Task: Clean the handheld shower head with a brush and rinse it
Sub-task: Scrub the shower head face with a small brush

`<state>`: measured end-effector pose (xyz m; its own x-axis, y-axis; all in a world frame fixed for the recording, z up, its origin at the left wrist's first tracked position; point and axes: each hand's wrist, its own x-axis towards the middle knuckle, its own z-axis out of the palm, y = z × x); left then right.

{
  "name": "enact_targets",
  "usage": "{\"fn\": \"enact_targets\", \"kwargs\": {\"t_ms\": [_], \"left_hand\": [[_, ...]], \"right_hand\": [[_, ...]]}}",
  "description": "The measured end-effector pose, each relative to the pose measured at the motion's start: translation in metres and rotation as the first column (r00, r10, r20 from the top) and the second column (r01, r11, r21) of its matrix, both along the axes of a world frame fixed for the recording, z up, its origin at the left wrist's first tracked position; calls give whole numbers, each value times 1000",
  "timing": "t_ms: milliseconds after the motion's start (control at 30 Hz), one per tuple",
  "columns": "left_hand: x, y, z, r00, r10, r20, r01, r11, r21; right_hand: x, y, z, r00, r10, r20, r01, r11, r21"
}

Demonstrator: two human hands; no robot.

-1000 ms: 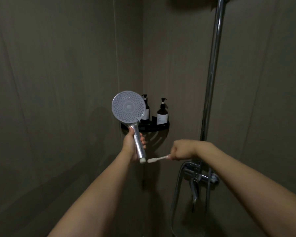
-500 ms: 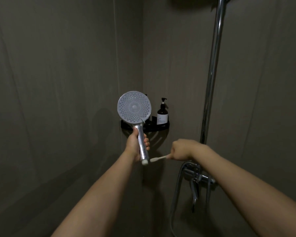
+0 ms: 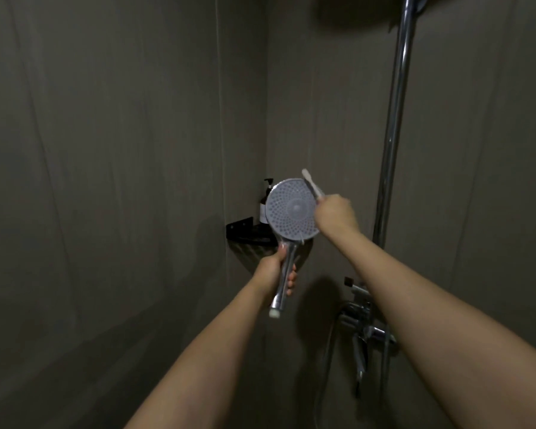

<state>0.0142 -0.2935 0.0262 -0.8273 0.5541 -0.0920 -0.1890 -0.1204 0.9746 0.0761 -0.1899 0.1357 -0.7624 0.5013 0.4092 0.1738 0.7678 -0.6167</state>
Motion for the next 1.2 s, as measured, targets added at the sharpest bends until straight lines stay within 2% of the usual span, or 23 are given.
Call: {"fn": "enact_targets", "kwargs": {"t_ms": [100, 133, 233, 267, 333, 367, 433, 500, 600, 667, 800, 833, 900, 967, 1067, 1100, 1167, 1200], "left_hand": [[1, 1, 2, 1000, -4, -25, 4, 1000, -10], [3, 1, 3, 1000, -4, -26, 3, 1000, -10], [1, -1, 2, 999, 22, -23, -22, 1000, 3], [1, -2, 1, 999, 36, -23, -36, 999, 7], [0, -2, 0, 999, 43, -23, -42, 999, 11], [1, -2, 0, 999, 39, -23, -39, 999, 9], [4, -1, 0, 1000, 25, -18, -25, 1000, -1], [5, 0, -3, 1000, 22, -20, -23, 1000, -6], [8, 2, -6, 1000, 27, -11, -27, 1000, 14], [11, 4, -5, 999, 32, -1, -32, 999, 23], [13, 5, -5, 999, 39, 5, -39, 999, 23], [14, 5, -6, 999, 35, 14, -35, 999, 27], [15, 7, -10, 999, 20, 36, -21, 999, 45], [16, 7, -12, 999, 14, 45, -17, 998, 53], [17, 7, -16, 999, 25, 45, -27, 998, 49], [18, 7, -18, 999, 23, 49, -25, 998, 49], [20, 9, -20, 997, 10, 70, -14, 998, 55], [21, 10, -21, 997, 4, 80, -9, 998, 56]], "right_hand": [[-1, -12, -3, 986, 136, 93, -140, 990, 36], [1, -10, -4, 988, 116, 105, -118, 993, 15], [11, 12, -1, 998, -41, -42, 42, 999, 15], [16, 12, -1, 998, -15, -62, 16, 1000, 21], [22, 3, -10, 994, 111, 2, -111, 989, 99], [23, -1, -17, 992, 112, 49, -117, 988, 97], [20, 4, -25, 998, 15, 62, -19, 998, 67], [24, 8, -24, 996, -92, 12, 91, 994, 64], [28, 1, -33, 996, 33, 77, -41, 993, 111], [34, -4, -46, 986, -17, 164, -7, 989, 146], [42, 3, -53, 987, -158, 21, 155, 983, 94], [40, 3, -53, 992, -126, -4, 126, 988, 89], [35, -1, -57, 998, -7, 62, 0, 994, 109], [35, 8, -56, 994, -38, 99, 31, 997, 70], [39, 25, -56, 994, -104, -30, 106, 993, 51], [41, 25, -56, 998, -61, -22, 63, 994, 89], [45, 21, -62, 991, 16, 133, -47, 972, 229], [46, 22, -67, 981, -1, 196, -47, 970, 239]]}}
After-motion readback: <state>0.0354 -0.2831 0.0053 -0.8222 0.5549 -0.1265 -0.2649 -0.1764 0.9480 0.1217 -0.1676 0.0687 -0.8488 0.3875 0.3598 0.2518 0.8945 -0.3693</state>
